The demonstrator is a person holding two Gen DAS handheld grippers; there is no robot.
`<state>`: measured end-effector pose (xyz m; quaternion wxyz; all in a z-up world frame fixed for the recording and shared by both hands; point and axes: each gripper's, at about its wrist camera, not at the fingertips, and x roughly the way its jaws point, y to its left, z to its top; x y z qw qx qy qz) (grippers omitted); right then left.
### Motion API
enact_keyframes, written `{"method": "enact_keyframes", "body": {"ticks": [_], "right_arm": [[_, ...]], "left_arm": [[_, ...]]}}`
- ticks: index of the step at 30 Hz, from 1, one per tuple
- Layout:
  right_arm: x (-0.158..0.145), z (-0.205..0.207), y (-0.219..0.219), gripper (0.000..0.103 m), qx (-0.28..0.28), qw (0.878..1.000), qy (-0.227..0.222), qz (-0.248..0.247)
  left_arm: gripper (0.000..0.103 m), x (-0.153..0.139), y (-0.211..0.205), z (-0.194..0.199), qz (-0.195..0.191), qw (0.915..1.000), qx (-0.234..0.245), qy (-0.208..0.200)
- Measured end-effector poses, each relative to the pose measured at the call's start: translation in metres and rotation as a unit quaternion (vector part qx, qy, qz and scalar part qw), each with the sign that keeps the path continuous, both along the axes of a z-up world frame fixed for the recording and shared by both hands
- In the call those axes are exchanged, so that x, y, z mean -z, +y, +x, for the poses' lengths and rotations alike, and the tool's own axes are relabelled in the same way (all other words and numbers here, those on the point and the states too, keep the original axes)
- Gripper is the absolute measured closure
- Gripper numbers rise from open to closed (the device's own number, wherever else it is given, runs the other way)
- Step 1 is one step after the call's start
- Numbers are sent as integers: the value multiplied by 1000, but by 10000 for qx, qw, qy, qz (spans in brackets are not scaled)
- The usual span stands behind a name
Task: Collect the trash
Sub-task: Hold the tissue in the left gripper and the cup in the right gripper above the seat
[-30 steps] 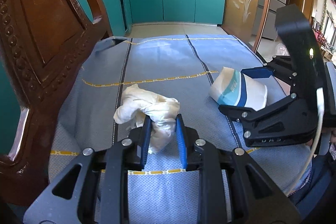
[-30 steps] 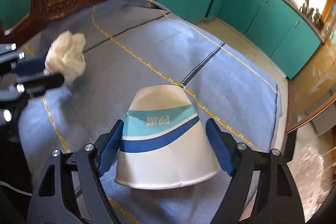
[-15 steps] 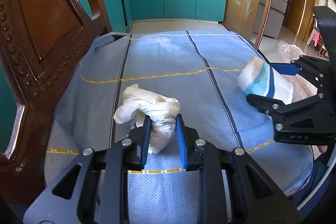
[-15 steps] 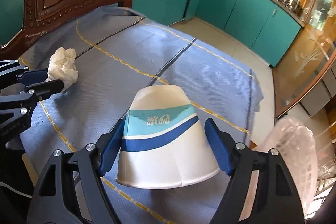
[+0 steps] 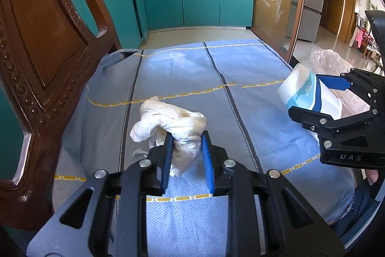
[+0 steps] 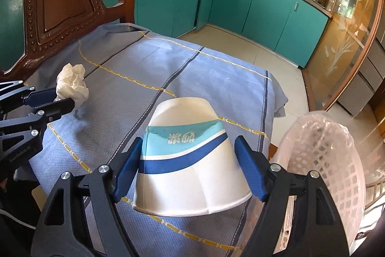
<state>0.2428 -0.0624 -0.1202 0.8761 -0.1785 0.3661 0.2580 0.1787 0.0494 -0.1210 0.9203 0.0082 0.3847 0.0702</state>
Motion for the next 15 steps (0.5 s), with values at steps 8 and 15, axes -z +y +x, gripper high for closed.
{"method": "enact_keyframes", "body": {"ticks": [8, 15], "right_arm": [[0, -1, -2, 27, 86, 9999, -66, -71], [-1, -3, -4, 27, 114, 9999, -85, -56]], "left_arm": [[78, -3, -8, 0, 63, 10000, 73, -22], [78, -4, -8, -1, 74, 9999, 93, -35]]}}
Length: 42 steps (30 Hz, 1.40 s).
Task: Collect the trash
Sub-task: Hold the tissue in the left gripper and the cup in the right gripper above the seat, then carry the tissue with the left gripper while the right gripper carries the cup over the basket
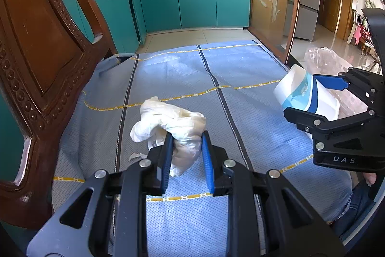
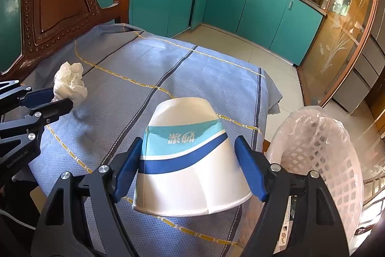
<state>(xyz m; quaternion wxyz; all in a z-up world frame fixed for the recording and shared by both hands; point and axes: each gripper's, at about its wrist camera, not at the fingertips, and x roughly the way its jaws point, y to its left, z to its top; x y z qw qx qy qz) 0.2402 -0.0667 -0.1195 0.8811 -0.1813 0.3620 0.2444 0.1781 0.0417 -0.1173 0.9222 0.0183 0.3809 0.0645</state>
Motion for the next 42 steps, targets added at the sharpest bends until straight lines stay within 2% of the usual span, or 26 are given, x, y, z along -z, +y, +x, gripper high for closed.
{"method": "enact_keyframes", "body": {"ticks": [33, 42], "right_arm": [[-1, -5, 1, 27, -30, 10000, -70, -34], [-9, -8, -7, 27, 52, 9998, -190, 75]], "left_arm": [[78, 6, -5, 0, 52, 10000, 41, 43], [78, 1, -7, -2, 92, 9999, 69, -70]]}}
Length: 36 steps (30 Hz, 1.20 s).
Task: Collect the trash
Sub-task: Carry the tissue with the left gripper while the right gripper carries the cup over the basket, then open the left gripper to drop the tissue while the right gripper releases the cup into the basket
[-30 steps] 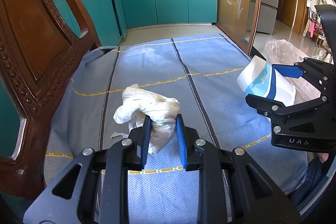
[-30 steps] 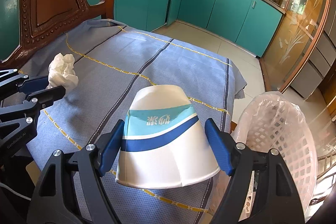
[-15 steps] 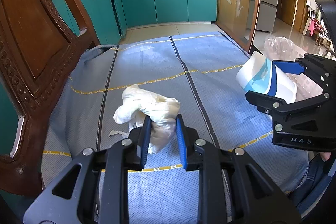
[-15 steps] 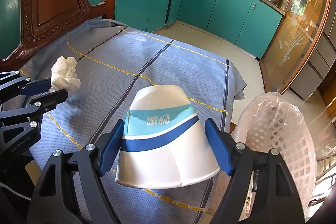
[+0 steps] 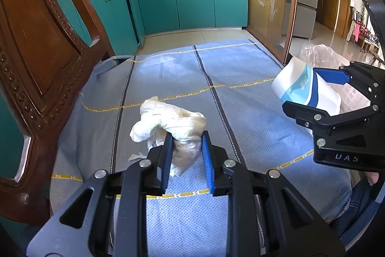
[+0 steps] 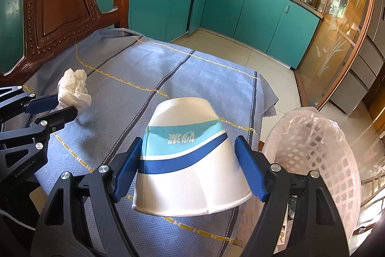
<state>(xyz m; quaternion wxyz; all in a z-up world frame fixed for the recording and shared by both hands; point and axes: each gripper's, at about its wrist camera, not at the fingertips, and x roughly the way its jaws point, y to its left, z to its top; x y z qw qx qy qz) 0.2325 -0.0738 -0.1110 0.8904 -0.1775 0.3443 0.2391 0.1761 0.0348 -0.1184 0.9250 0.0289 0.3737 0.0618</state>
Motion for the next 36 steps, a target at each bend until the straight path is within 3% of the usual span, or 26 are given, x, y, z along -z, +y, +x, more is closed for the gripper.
{"method": "enact_keyframes", "body": {"ticks": [7, 13, 20, 29, 32, 34, 36], "right_arm": [[-25, -3, -41, 27, 503, 9973, -420, 343], [-44, -7, -122, 27, 1463, 9839, -758, 693], [-44, -23, -211, 27, 2506, 9600, -881, 881], [-40, -31, -254, 27, 2911, 9467, -869, 1072], [-40, -31, -259, 27, 2946, 9450, -856, 1133], [-39, -31, -257, 27, 2944, 9449, -845, 1157], [-38, -30, -257, 27, 2924, 9454, -834, 1174]], "left_arm": [[79, -29, -16, 5, 13, 9992, 217, -325], [79, -55, -52, 17, -144, 9952, 752, -615], [79, -73, -108, 44, -630, 9806, 1698, -747], [78, -58, -208, 81, -923, 9601, 2613, -384], [72, -46, -231, 93, -1030, 9556, 2758, -139], [46, -41, -234, 98, -1070, 9565, 2712, -54], [40, -40, -230, 98, -1128, 9601, 2555, -104]]}}
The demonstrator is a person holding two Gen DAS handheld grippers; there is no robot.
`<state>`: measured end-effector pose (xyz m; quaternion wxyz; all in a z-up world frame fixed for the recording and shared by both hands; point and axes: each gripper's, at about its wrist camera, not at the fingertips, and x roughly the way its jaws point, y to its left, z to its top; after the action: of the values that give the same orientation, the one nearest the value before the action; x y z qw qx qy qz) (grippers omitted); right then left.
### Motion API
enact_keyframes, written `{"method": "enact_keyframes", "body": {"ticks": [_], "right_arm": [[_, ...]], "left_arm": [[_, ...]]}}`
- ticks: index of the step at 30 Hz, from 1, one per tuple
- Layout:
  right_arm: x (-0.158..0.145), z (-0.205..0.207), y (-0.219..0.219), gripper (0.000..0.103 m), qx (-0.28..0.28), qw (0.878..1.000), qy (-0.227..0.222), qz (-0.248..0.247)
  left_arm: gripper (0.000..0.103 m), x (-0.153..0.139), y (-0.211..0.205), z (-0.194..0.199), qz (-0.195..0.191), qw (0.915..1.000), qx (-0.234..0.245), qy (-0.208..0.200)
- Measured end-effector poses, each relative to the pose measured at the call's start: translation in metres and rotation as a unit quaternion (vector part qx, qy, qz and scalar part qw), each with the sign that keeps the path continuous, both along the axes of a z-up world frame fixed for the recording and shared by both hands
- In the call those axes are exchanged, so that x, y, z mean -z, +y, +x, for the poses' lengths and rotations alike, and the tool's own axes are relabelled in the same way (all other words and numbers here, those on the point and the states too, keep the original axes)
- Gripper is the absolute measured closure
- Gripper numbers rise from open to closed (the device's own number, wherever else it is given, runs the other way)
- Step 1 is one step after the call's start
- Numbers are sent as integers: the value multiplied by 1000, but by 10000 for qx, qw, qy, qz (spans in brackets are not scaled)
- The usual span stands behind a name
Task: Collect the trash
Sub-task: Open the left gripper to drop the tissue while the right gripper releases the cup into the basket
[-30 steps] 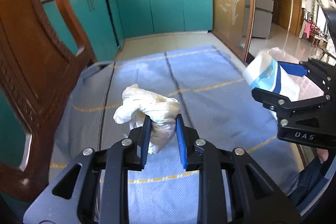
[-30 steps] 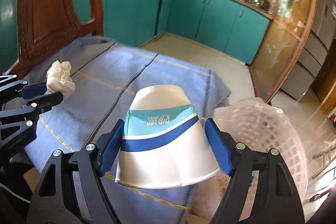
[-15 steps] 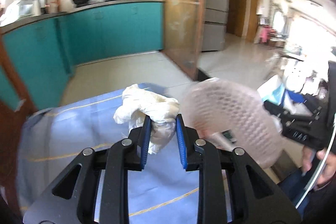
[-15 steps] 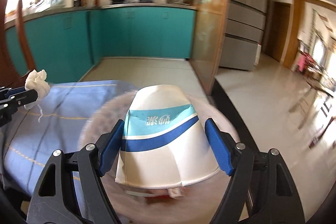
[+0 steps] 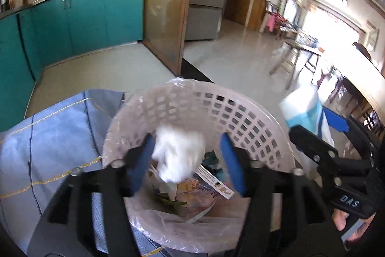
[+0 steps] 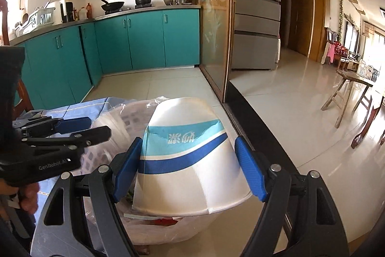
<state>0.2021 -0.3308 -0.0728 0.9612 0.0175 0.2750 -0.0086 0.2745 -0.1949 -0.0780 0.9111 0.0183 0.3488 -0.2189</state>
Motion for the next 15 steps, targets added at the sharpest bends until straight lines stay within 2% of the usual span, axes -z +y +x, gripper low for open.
{"method": "enact_keyframes", "body": {"ticks": [7, 13, 15], "right_arm": [[1, 3, 10, 27, -172, 9998, 46, -2], [5, 17, 29, 26, -537, 9985, 102, 25], [9, 26, 37, 25, -618, 9979, 198, -9]], "left_arm": [[26, -9, 44, -4, -98, 9974, -709, -62], [23, -18, 78, -30, 107, 9916, -1246, -327], [19, -23, 88, -39, 144, 9896, -1363, -442]]}}
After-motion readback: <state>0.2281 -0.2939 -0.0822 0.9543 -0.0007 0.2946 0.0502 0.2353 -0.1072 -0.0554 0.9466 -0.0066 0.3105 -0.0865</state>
